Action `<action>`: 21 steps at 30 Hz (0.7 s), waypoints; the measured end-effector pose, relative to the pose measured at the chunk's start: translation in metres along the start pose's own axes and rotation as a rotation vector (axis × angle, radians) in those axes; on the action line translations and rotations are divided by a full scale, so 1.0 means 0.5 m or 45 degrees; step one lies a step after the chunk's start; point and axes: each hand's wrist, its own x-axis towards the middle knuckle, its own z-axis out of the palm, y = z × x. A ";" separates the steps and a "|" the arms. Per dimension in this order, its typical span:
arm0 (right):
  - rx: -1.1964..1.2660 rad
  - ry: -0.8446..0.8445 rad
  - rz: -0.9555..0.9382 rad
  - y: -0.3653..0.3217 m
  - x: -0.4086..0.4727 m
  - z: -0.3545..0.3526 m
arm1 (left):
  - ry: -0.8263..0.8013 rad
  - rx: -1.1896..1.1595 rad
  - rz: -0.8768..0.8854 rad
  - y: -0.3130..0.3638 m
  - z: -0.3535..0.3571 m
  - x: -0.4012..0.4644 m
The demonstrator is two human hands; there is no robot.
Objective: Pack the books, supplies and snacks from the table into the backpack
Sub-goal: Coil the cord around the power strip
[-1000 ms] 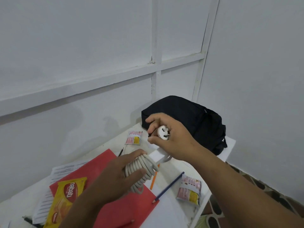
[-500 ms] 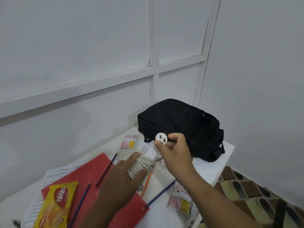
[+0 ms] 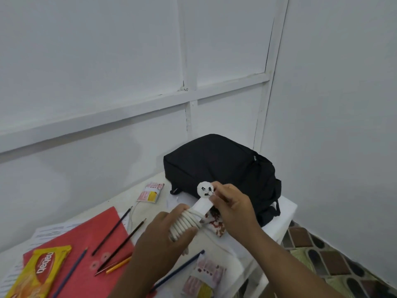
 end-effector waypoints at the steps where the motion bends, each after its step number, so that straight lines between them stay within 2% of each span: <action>1: -0.031 0.001 -0.030 0.005 0.007 -0.022 | -0.005 0.015 0.005 0.011 0.006 0.003; 3: -0.189 -0.018 -0.114 0.015 0.019 -0.061 | 0.000 0.033 -0.003 0.028 0.020 0.012; 7: -0.266 -0.294 -0.188 0.014 0.034 -0.107 | -0.062 0.085 -0.004 0.046 0.050 0.032; 9: -0.215 -0.287 -0.167 0.005 0.043 -0.123 | -0.095 0.044 0.027 0.050 0.058 0.038; 13: -0.249 -0.198 -0.328 0.003 0.054 -0.133 | -0.051 -0.027 0.102 0.062 0.060 0.043; 14: -0.193 -0.192 -0.277 0.008 0.054 -0.133 | -0.032 -0.044 0.109 0.067 0.059 0.043; 16: 0.026 -0.188 -0.025 0.009 0.051 -0.140 | -0.002 -0.057 0.124 0.081 0.055 0.039; 19: 0.567 -0.218 0.423 0.006 0.033 -0.141 | 0.053 -0.050 0.135 0.115 0.064 0.031; 21: 0.791 -0.226 0.585 0.004 0.012 -0.129 | 0.120 0.001 0.130 0.135 0.078 0.028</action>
